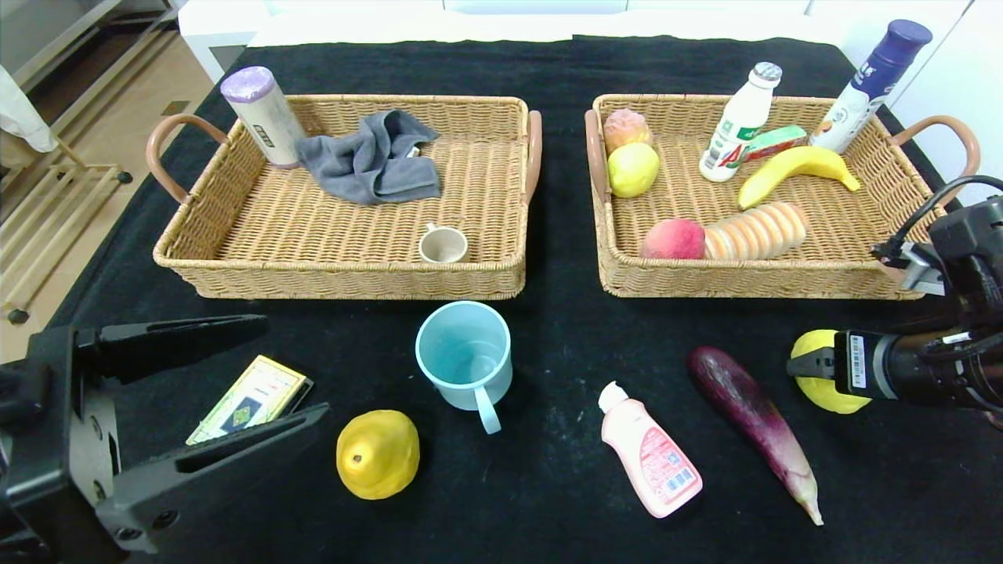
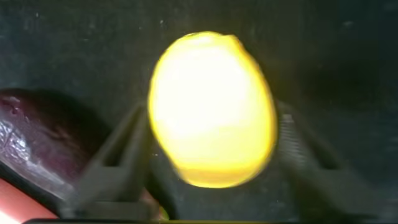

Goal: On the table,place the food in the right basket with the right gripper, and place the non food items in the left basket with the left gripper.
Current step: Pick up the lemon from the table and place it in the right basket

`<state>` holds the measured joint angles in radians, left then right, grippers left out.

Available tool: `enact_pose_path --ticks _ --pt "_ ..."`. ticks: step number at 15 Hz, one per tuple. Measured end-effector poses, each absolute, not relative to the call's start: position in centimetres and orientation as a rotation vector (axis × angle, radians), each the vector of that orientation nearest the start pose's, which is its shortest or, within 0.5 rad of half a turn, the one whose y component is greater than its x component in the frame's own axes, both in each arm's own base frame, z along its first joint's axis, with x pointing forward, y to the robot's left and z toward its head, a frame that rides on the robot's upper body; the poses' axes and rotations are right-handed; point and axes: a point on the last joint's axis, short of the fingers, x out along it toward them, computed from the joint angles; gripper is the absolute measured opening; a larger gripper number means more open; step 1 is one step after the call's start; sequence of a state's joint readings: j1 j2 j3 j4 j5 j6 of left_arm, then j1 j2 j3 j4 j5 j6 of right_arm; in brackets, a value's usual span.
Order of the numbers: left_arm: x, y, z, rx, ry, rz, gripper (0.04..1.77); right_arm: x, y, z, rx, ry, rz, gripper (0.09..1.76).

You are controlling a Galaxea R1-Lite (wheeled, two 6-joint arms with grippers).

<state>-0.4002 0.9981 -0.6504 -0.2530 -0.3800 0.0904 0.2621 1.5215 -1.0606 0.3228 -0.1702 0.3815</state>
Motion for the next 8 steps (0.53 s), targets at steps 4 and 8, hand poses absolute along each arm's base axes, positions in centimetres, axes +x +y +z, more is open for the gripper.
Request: enact_pose_path --ticks 4,8 --pt "11.35 -5.71 25.45 0.086 0.058 -0.783 1.72 24.29 6.12 21.42 0.193 0.779 -0.062 1.06" --pt "11.32 -5.7 25.45 0.09 0.056 -0.783 1.72 24.26 6.1 21.18 0.19 0.788 -0.064 1.05"
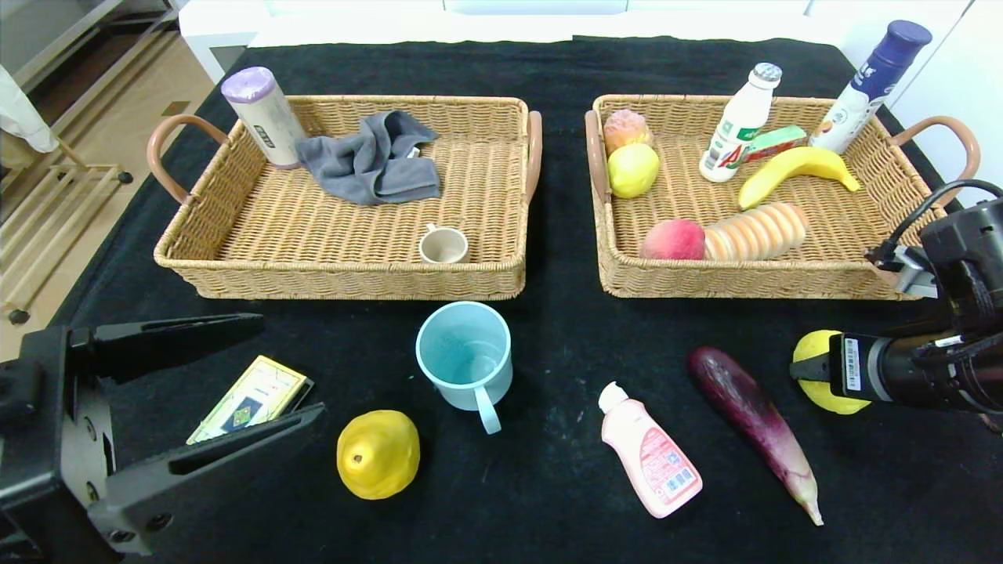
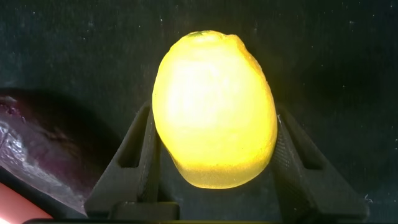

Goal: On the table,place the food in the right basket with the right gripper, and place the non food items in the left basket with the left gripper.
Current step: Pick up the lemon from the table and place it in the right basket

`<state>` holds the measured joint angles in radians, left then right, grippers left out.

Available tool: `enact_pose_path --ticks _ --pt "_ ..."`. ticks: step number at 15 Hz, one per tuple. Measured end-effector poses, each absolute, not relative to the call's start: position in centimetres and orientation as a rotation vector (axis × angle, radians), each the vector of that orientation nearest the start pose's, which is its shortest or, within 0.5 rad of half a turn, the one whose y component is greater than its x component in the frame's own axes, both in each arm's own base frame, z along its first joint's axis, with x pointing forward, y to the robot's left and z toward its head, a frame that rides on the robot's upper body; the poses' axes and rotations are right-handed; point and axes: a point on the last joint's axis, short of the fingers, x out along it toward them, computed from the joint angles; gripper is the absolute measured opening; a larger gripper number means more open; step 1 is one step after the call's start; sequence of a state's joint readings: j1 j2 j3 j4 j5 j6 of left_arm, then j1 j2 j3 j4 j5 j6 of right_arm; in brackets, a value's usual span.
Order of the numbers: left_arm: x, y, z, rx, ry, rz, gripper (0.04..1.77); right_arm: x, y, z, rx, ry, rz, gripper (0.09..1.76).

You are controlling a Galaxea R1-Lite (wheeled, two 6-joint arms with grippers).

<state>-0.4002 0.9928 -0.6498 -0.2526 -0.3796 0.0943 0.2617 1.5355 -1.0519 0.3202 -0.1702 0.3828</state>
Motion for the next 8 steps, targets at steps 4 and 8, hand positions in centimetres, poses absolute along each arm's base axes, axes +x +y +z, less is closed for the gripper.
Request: enact_pose_path --ticks 4,8 --pt "11.24 -5.66 25.47 0.092 0.052 -0.785 1.72 24.09 6.06 21.15 0.188 0.788 -0.065 1.05" --pt "11.13 -5.62 25.53 0.093 0.047 -0.785 1.72 23.57 6.05 21.46 0.188 0.784 -0.058 1.05"
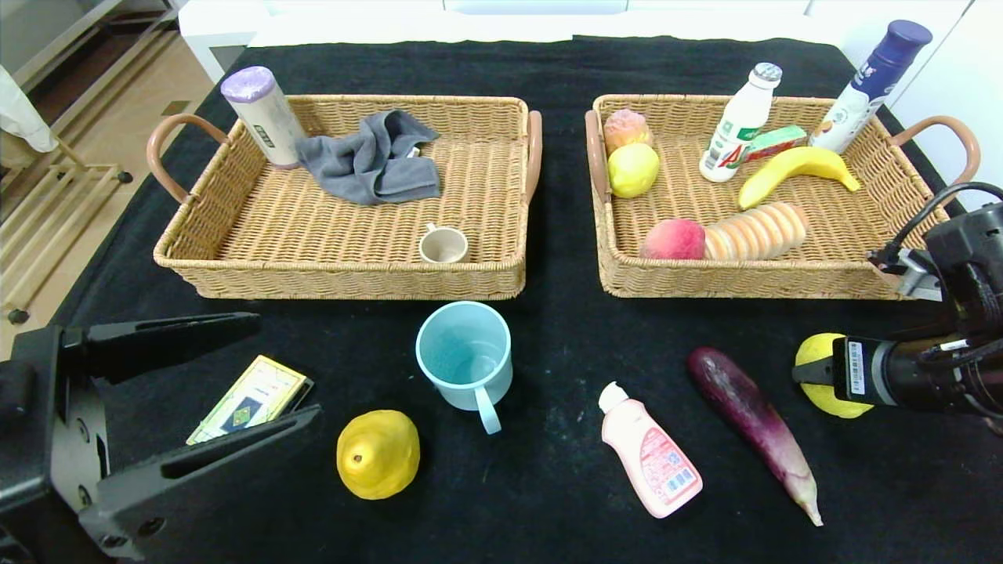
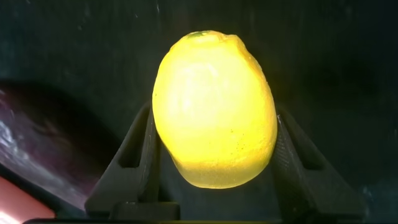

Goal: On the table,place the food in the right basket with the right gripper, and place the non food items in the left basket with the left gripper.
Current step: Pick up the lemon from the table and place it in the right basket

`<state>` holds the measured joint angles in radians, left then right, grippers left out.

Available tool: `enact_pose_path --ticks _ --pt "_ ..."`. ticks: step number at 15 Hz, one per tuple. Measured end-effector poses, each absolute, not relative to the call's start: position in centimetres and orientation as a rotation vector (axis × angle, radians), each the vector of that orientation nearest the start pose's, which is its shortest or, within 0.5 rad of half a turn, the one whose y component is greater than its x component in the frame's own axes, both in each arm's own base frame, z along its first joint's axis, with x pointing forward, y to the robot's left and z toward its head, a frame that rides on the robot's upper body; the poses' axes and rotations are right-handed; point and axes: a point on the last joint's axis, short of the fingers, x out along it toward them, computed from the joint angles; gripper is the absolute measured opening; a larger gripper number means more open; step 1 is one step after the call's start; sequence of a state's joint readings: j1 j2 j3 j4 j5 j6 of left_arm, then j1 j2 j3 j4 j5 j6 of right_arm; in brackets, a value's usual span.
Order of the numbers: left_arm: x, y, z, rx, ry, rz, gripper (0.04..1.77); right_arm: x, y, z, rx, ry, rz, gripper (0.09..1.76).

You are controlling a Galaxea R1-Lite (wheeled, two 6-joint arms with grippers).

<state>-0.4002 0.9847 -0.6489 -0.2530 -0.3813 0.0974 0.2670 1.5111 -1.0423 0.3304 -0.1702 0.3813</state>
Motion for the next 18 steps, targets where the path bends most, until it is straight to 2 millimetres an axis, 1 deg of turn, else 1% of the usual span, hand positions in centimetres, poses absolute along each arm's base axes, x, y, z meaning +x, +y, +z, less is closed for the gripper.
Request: enact_pose_path --ticks 5,9,11,13,15,18 --pt "11.1 -5.6 25.6 0.093 0.045 -0.784 1.72 21.9 6.2 23.3 0.19 0.711 -0.016 1.04" --pt "11.1 -5.6 25.6 0.093 0.046 -0.785 1.72 20.4 6.1 24.7 0.149 0.648 0.027 1.04" --pt "11.1 -5.6 25.6 0.094 0.045 -0.785 1.72 19.8 5.9 25.3 0.115 0.604 0.002 1.04" --pt "11.1 -5.6 25.5 0.106 0.043 -0.785 1.72 19.9 6.0 26.2 0.119 0.53 -0.009 1.04" --pt "11.1 -5.6 25.5 0.107 0.045 -0.785 1.72 19.8 6.2 26.9 0.122 0.491 0.001 1.04" --pt "11.1 -5.6 25.4 0.108 0.044 -0.785 1.72 20.4 6.6 28.2 0.142 0.413 0.015 1.04"
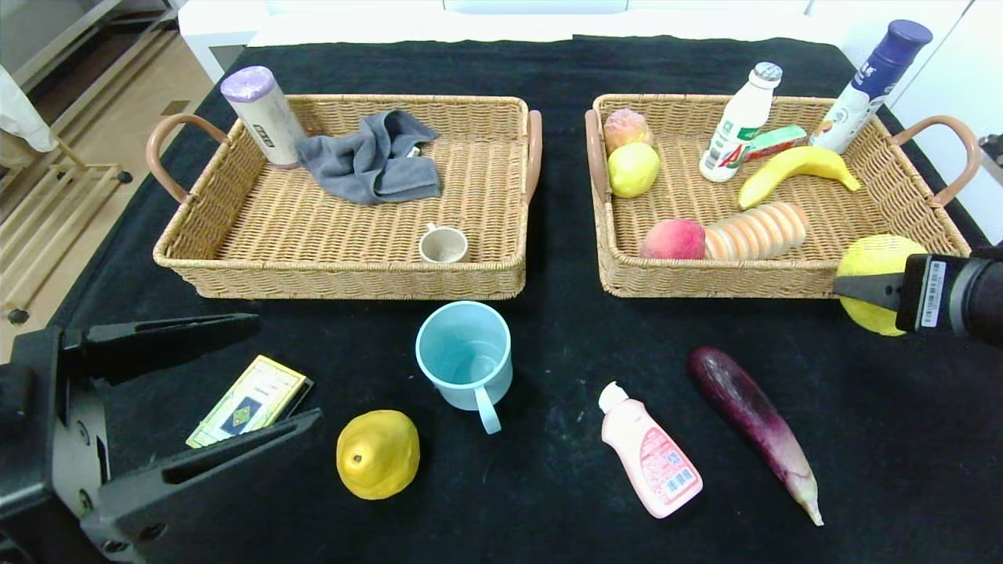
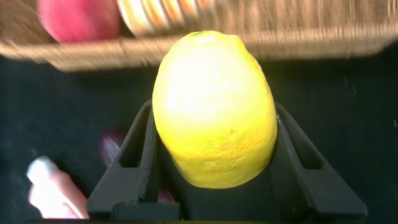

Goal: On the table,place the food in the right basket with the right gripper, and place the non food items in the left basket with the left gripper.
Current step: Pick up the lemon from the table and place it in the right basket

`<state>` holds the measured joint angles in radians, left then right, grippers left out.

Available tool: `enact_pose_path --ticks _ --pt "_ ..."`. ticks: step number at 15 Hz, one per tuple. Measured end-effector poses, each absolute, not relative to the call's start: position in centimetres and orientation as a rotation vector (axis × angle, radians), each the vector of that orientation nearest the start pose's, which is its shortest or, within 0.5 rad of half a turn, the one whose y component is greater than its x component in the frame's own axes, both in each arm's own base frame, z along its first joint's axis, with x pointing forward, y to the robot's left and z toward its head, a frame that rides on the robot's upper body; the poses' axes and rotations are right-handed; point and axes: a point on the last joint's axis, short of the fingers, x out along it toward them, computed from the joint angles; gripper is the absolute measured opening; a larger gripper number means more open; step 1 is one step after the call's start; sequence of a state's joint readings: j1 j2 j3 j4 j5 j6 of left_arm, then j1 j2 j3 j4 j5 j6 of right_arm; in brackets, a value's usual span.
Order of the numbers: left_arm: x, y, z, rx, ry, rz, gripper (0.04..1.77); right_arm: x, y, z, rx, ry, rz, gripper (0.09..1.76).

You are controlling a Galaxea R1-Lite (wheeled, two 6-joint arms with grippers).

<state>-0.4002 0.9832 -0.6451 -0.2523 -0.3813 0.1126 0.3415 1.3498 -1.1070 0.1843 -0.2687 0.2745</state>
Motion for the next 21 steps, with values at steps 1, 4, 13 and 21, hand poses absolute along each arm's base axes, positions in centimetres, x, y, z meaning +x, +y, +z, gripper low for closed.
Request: enact_pose_path --ticks 1,4,13,21 --pt "11.1 -5.6 25.4 0.108 0.044 -0.785 1.72 20.9 6.8 28.8 0.153 0.382 0.021 1.04" --pt "11.1 -5.6 25.4 0.108 0.043 -0.785 1.72 22.7 7.2 30.3 0.171 0.331 0.017 1.04" --pt "10.9 -5.5 25.5 0.111 0.033 -0.785 1.72 29.1 8.5 31.5 0.159 0.291 -0.024 1.04" --pt "10.9 -5.5 25.5 0.114 0.032 -0.785 1.72 31.5 9.1 30.3 0.15 0.316 -0.032 1.04"
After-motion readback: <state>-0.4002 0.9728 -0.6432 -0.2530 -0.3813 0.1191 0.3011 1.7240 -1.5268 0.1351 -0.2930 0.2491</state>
